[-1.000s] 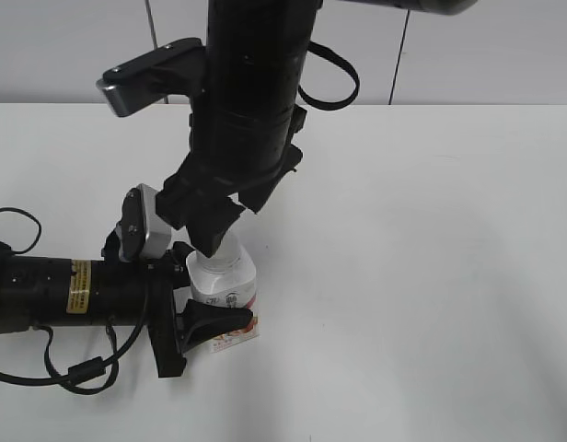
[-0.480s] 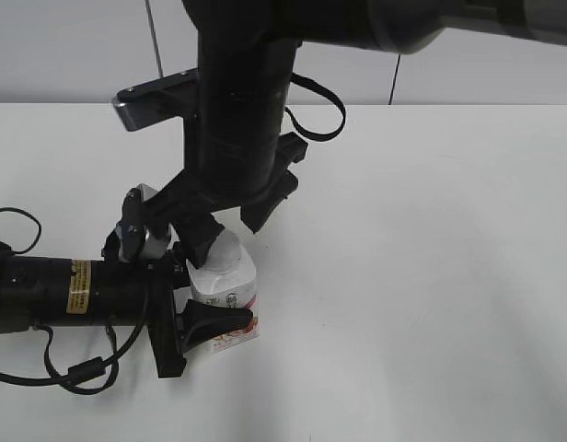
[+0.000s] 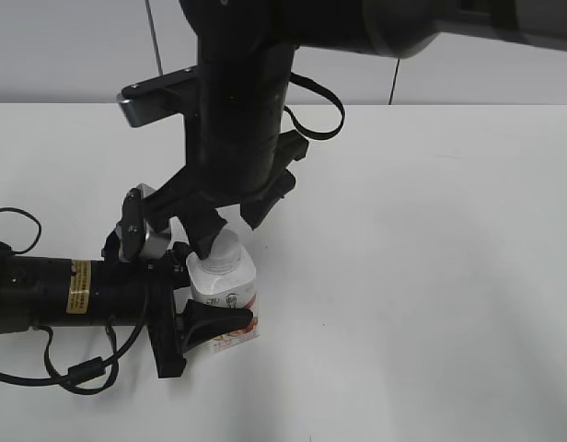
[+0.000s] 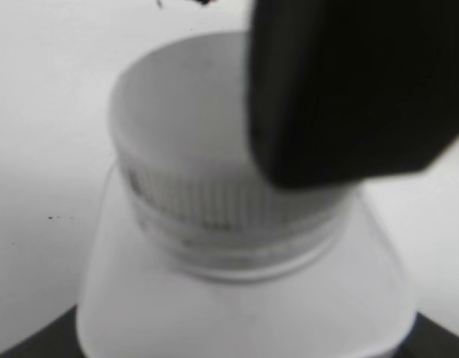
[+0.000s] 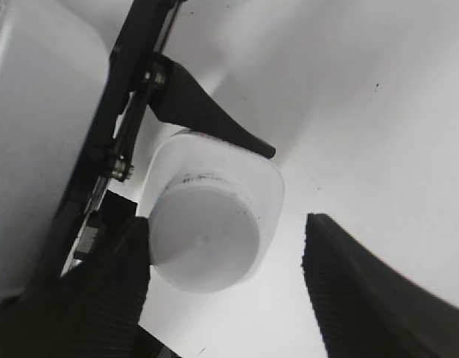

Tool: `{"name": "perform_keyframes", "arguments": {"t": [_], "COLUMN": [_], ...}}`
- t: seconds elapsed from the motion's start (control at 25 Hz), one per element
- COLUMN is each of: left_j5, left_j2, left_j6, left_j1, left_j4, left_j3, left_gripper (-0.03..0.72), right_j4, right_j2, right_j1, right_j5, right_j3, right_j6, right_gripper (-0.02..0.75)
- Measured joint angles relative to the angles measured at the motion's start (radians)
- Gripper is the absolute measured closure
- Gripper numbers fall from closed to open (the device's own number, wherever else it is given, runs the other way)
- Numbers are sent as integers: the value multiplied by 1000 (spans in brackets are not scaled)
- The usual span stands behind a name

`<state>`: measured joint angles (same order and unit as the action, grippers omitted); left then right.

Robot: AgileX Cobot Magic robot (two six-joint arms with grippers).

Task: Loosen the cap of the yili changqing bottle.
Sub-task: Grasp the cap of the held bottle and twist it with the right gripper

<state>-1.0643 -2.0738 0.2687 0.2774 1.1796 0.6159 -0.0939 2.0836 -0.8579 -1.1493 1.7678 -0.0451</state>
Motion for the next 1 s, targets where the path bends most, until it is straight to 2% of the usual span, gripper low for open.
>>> {"name": "perform_keyframes", "arguments": {"t": [0.32,1.0], "left_j5": [0,0], "left_j2": [0,0], "left_j6": [0,0], "left_j1": [0,0], "left_j4": [0,0], "left_j3": [0,0], "left_gripper": [274,274], "right_j4": [-31,-22], "right_j2": [15,34], "right_j1": [0,0], "right_j5": [3,5], "right_j3": [0,0], "right_j6": [-4,-4], "right_gripper": [232,246]}}
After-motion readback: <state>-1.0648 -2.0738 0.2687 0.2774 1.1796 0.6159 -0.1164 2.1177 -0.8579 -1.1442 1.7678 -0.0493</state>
